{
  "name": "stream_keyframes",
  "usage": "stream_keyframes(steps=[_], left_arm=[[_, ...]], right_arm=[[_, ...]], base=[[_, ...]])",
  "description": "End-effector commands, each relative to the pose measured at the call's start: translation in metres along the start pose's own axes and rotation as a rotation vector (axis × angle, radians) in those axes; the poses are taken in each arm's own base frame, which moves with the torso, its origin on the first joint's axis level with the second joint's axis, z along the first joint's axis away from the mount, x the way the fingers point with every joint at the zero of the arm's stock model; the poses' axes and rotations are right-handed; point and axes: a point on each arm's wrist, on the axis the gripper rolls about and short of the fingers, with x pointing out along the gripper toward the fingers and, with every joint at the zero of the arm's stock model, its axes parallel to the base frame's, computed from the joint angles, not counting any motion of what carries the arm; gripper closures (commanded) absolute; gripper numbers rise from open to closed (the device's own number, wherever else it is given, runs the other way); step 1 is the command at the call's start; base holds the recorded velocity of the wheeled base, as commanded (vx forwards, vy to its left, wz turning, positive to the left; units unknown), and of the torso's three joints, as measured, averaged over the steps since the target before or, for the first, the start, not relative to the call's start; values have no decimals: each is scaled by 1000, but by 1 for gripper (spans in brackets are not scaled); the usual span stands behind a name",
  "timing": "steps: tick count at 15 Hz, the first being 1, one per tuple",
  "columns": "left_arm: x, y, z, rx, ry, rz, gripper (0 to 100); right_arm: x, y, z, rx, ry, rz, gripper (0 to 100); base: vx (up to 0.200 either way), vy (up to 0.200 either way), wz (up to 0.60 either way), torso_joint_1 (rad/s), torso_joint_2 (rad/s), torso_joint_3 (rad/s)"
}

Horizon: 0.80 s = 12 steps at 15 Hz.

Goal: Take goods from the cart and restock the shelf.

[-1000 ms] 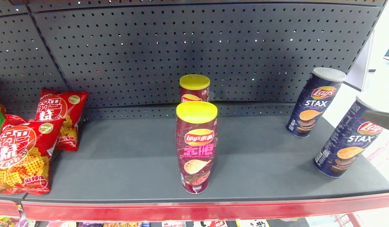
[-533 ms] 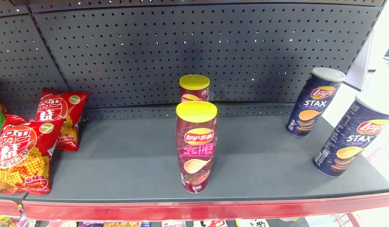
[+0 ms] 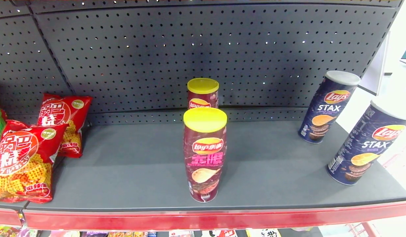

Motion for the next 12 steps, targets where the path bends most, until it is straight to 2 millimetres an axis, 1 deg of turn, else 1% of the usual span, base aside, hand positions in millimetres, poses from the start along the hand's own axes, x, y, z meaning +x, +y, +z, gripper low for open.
stream_keyframes(steps=[1, 3, 6, 10, 12], left_arm=[[0, 0, 0, -1, 1, 0, 0], [0, 0, 0, -1, 1, 0, 0], [0, 0, 0, -1, 1, 0, 0], [0, 0, 0, -1, 1, 0, 0], [0, 0, 0, -1, 1, 0, 0]], right_arm=[[2, 0, -14, -7, 2, 2, 0], [2, 0, -19, -9, -7, 24, 0], [2, -1, -19, -17, 2, 57, 0], [-9, 0, -36, -22, 35, 70, 0], [-9, 0, -36, -17, 38, 69, 0]], base=[[0, 0, 0, 0, 0, 0], [0, 0, 0, 0, 0, 0], [0, 0, 0, 0, 0, 0], [0, 0, 0, 0, 0, 0], [0, 0, 0, 0, 0, 0]])
